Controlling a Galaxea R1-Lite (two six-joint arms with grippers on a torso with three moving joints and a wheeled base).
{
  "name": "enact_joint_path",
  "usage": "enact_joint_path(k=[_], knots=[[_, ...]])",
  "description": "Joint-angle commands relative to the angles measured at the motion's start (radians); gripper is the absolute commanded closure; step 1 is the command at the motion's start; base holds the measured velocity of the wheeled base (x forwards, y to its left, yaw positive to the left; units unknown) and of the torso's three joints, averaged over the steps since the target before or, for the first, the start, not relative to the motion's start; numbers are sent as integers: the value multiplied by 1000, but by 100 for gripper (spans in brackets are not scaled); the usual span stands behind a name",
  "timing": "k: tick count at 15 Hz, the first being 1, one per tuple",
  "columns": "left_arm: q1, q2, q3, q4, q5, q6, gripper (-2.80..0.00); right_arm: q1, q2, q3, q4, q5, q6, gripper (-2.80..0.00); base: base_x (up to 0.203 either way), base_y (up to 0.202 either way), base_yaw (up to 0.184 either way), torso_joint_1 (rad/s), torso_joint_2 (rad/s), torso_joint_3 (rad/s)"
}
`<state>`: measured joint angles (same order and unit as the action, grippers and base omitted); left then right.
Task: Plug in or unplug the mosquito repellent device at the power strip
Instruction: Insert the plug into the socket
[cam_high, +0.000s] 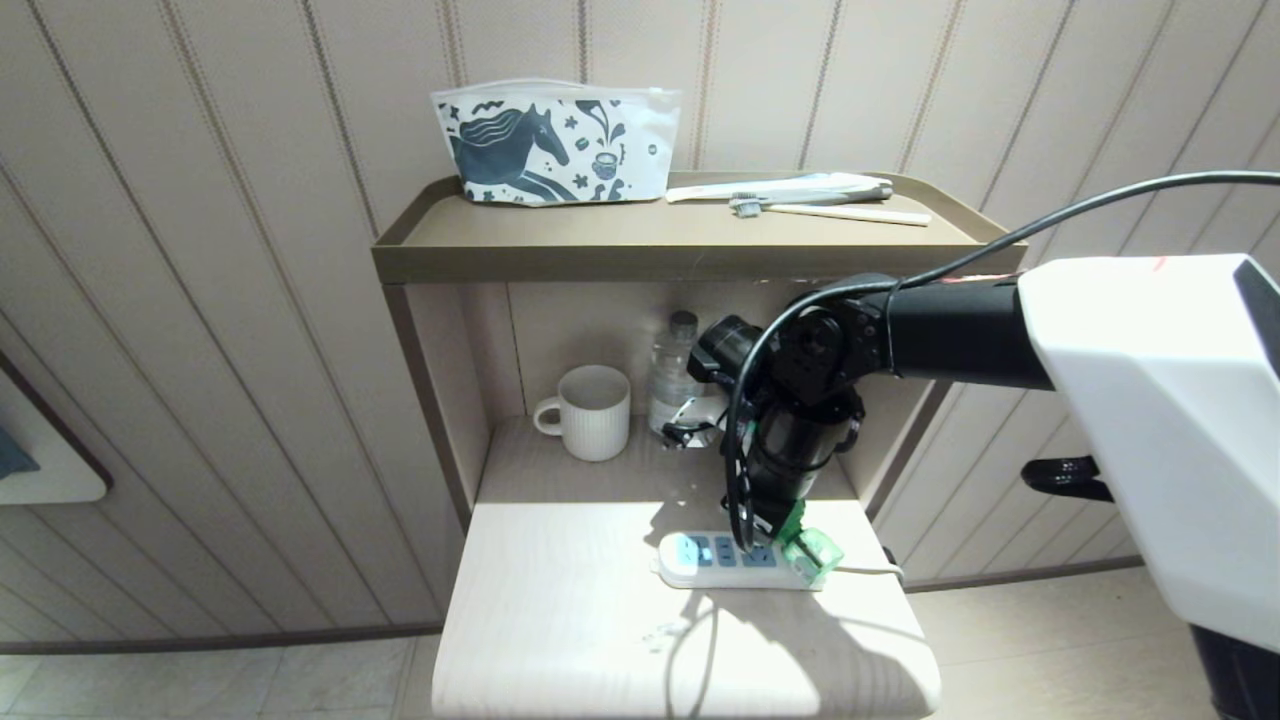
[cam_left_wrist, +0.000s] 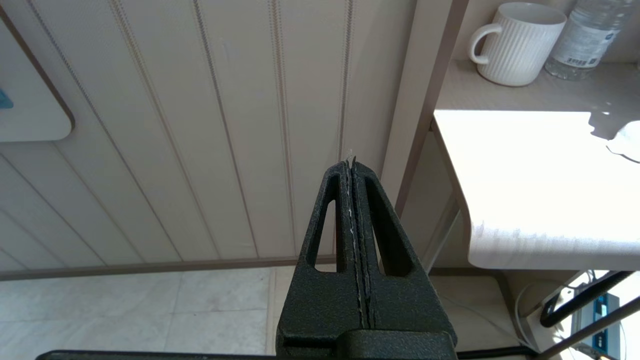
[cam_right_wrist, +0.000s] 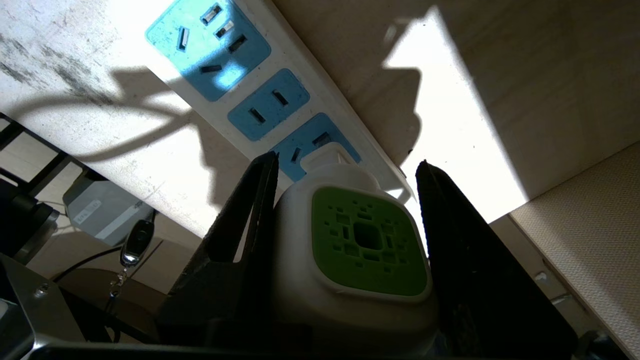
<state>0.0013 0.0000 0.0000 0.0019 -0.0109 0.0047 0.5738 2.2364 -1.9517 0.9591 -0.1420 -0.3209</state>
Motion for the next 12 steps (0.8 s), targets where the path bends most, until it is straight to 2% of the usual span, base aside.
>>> enact_joint_path(k=[1, 12], knots=[[0, 2, 0, 0, 0, 0, 0, 1, 6, 0, 4, -1, -3, 0, 0, 0, 0, 0, 0, 0], [0, 2, 0, 0, 0, 0, 0, -14, 63, 0, -30, 2, -6, 0, 0, 0, 0, 0, 0, 0]])
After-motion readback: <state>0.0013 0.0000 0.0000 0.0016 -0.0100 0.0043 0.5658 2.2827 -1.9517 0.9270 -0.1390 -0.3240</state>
